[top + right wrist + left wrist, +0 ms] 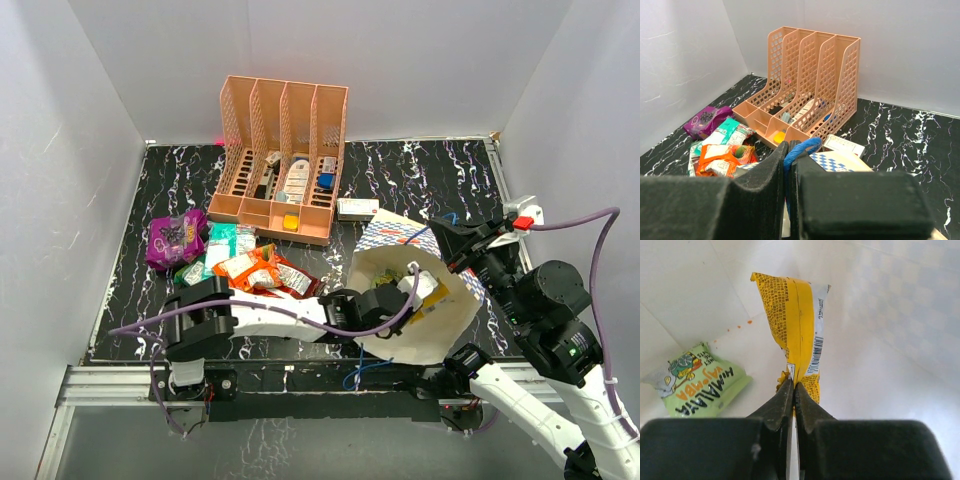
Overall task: Take the snacks out of the paper bag
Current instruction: Take out the snack from the paper bag, then place the snack at the center of the board.
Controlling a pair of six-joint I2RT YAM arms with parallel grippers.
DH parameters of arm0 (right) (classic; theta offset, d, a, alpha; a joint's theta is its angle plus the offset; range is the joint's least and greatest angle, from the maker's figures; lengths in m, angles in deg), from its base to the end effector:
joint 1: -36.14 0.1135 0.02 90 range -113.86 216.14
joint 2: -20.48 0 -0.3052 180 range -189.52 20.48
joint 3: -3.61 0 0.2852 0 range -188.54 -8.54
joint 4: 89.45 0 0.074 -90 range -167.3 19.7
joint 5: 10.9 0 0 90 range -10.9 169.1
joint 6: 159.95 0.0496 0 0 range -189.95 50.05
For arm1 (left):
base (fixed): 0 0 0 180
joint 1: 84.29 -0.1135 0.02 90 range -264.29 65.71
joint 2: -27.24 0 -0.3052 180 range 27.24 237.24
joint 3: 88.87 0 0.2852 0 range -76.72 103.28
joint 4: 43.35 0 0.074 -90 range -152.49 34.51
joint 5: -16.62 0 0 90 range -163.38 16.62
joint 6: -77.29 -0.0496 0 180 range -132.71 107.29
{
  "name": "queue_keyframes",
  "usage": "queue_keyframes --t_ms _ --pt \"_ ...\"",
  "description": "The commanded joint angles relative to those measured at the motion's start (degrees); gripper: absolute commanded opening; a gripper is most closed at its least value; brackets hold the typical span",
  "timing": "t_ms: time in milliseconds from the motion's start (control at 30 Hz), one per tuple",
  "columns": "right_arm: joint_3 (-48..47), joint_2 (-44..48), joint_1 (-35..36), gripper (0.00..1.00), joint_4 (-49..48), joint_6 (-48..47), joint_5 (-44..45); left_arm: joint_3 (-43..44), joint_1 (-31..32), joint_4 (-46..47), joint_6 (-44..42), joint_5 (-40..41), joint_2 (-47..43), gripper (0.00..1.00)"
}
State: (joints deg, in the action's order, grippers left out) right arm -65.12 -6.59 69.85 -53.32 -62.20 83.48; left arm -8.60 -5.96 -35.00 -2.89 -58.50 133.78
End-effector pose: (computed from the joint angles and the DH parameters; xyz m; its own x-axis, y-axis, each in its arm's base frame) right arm 0.0721 0.0436 0.4539 0.0133 0.1705 -0.9853 -0.4965 0.8564 0.1415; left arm 0.1093 -0.4662 0.2423 -0.2143 0.2228 -0.9510 0.8733 0.4798 -0.0844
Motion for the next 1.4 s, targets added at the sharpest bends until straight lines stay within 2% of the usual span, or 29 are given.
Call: queue_keyframes --t_ms 0,133,267,400,533,667,867,967,1067,1133,1233,1367 --pt "-2.2 0.7 0.2 0.07 -1.4 0.6 0.7 -3.3 2.0 -1.9 -1.7 -2.0 -10.4 0.00" --pt "-2.0 0.9 0.2 0.07 -1.4 0.4 1.5 -9.0 2.7 -4.5 -2.1 -4.7 -20.4 0.00" --pt "-1.3 0.8 0.2 0.07 -2.0 0.5 1.5 -14.5 3.0 -7.9 -2.7 -11.1 -33.7 0.00" --pt "-1.1 0.1 0.2 0.07 -2.6 0.1 1.2 -15.0 3.1 -16.8 -2.0 -11.2 -43.7 0.00" --pt "-1.2 -0.5 0.2 0.07 -3.2 -0.1 1.1 -12.8 3.1 -27.8 -0.8 -3.1 -50.1 0.00" --pt "-1.2 -0.9 0.1 0.07 -3.4 -0.1 0.9 -10.9 3.1 -35.0 -0.7 5.6 -54.8 0.00" --pt "-1.3 -1.1 0.2 0.07 -3.4 -0.6 1.0 -8.5 3.1 -38.8 -3.4 17.2 -63.0 0.00" --pt "-1.0 -1.3 0.2 0.07 -3.6 -0.6 1.3 -8.9 3.1 -39.1 -2.6 25.9 -66.6 0.00" --pt "-0.2 -1.5 0.2 0.07 -4.4 -0.3 1.2 -11.8 3.1 -40.1 3.4 41.8 -69.3 0.00" --pt "0.3 -1.9 0.2 0.07 -5.1 0.0 0.8 -14.4 3.1 -44.8 13.6 49.6 -70.3 0.00" --pt "0.6 -2.6 0.2 0.07 -5.5 0.3 0.1 -16.9 3.1 -50.4 21.8 51.6 -71.3 0.00" --pt "0.9 -3.2 0.2 0.07 -5.7 0.2 -0.1 -17.6 3.1 -53.6 25.6 51.3 -70.5 0.00"
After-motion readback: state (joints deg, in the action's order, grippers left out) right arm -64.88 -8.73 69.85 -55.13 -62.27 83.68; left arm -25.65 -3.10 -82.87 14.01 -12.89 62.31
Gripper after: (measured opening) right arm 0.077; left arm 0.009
